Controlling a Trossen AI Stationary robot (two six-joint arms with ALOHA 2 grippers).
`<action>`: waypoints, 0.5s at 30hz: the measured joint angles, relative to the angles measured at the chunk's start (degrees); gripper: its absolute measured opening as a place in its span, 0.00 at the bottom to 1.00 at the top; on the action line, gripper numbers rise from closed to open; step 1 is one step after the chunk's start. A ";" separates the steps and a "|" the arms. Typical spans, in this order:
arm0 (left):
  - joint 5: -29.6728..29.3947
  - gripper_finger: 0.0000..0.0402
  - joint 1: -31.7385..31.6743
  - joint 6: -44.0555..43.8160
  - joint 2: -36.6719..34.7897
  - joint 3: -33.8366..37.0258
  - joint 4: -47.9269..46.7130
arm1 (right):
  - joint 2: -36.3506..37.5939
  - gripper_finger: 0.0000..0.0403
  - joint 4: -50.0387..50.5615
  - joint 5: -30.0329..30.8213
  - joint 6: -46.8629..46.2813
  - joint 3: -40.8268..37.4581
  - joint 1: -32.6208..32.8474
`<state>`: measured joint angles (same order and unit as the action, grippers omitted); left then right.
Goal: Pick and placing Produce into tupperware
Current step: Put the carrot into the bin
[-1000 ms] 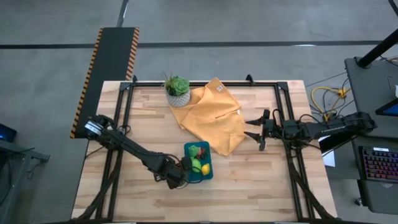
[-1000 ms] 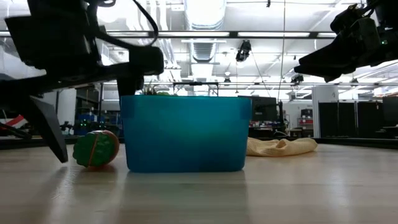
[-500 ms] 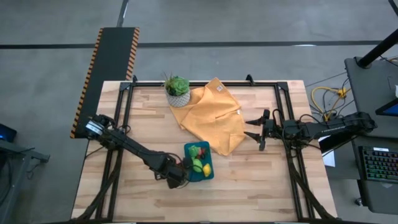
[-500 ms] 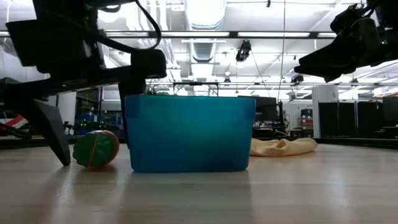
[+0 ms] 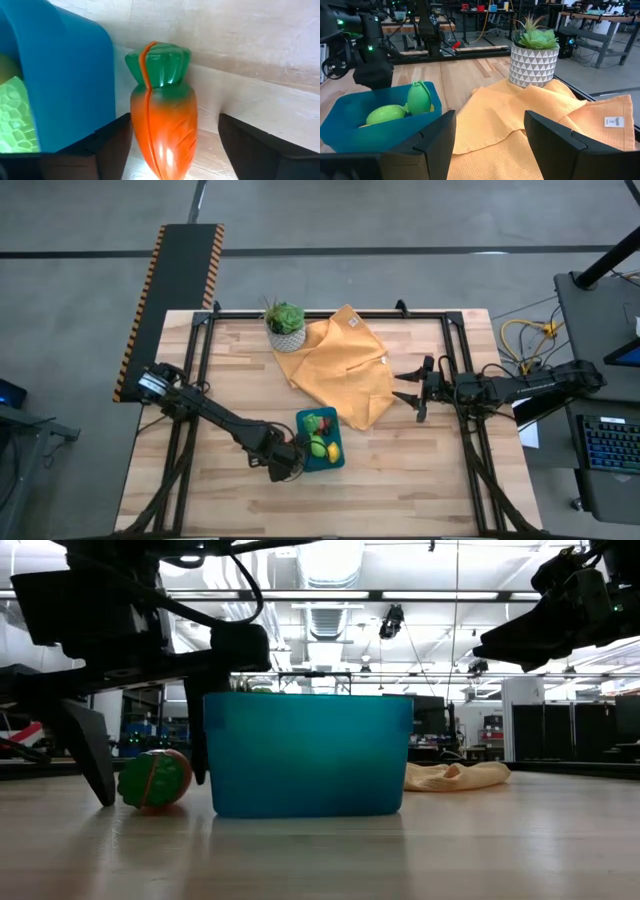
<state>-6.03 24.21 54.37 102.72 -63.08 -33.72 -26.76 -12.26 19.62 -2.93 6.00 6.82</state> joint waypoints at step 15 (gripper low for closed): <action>-0.40 0.45 0.00 -1.20 0.11 0.08 0.93 | 0.00 0.57 0.00 0.01 0.16 0.00 0.01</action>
<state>-6.44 24.21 53.17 102.83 -63.00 -32.78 -26.76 -12.26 19.63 -2.76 6.00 6.83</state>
